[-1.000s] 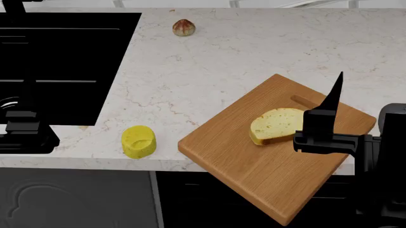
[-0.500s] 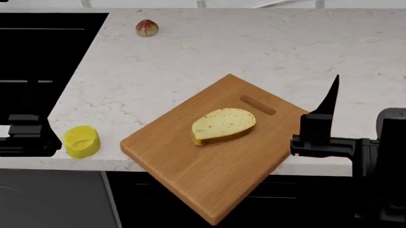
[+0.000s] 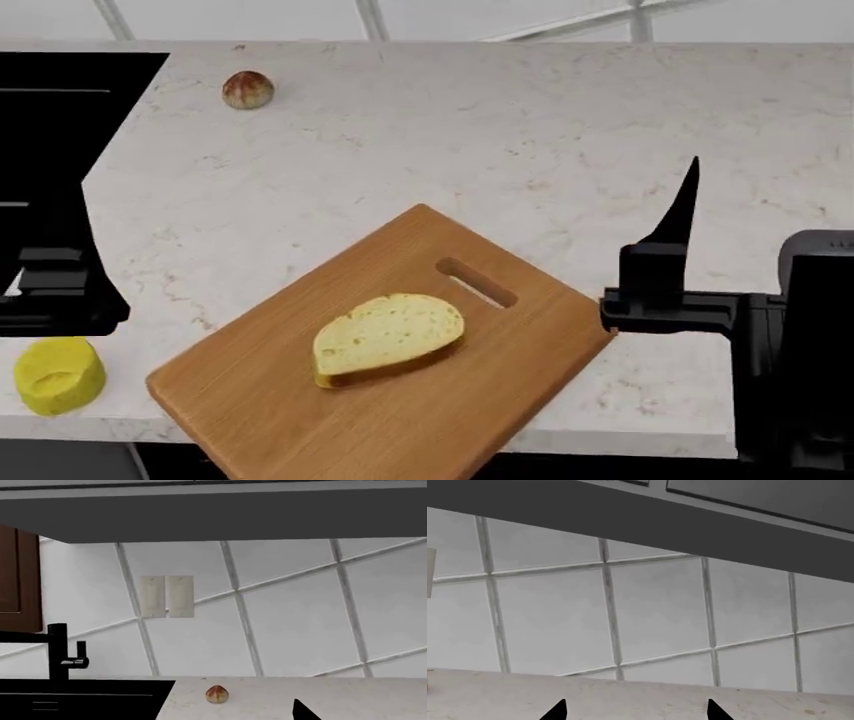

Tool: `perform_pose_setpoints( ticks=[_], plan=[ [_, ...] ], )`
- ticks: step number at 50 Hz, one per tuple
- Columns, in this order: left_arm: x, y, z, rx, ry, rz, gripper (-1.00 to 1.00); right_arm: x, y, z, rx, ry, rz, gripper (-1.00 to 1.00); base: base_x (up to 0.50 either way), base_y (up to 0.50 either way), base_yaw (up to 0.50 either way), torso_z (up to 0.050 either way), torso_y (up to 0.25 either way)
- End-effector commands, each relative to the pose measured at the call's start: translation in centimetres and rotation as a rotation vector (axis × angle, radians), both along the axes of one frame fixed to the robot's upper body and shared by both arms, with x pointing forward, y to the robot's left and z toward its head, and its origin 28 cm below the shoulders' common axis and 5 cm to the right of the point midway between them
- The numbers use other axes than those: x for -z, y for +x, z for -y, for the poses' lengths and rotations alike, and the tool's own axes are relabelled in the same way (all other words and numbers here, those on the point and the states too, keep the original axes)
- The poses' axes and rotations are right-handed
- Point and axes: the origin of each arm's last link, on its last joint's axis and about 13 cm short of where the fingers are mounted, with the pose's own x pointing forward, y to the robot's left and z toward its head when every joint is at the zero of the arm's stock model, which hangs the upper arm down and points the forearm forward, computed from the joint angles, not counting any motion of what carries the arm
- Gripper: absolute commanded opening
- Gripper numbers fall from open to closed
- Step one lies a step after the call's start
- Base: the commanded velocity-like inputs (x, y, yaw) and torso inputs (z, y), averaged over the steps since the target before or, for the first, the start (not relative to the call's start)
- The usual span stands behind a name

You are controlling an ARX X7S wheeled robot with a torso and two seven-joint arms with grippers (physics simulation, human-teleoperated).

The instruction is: Pick up the wedge of cheese and place it on the slice of bread to prepare a simple cheese on bread dish.

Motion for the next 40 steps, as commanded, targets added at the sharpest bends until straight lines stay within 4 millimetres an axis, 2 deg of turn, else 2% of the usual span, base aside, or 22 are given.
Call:
perform_pose_setpoints(
  ticks=[1, 24, 28, 40],
  plan=[
    [0.4, 0.0, -0.1, -0.004, -0.007, -0.006, 1.0, 0.1, 0.1, -0.2, -0.003, -0.001, -0.004, 1.0, 0.23, -0.07, 0.0, 0.0, 0.0],
    [0.7, -0.1, -0.1, 0.008, -0.016, -0.043, 1.0, 0.1, 0.1, -0.2, 0.006, 0.01, -0.002, 1.0, 0.02, 0.0, 0.0, 0.0, 0.0],
    [1.5, 0.1, -0.6, -0.016, -0.025, -0.066, 1.0, 0.2, 0.2, -0.2, 0.004, 0.008, -0.008, 1.0, 0.0, 0.0, 0.0, 0.0, 0.0],
    [3.9, -0.9, -1.4, -0.067, -0.018, -0.158, 1.0, 0.3, 0.3, -0.1, 0.009, 0.012, -0.011, 1.0, 0.0, 0.0, 0.0, 0.0, 0.0]
  ],
)
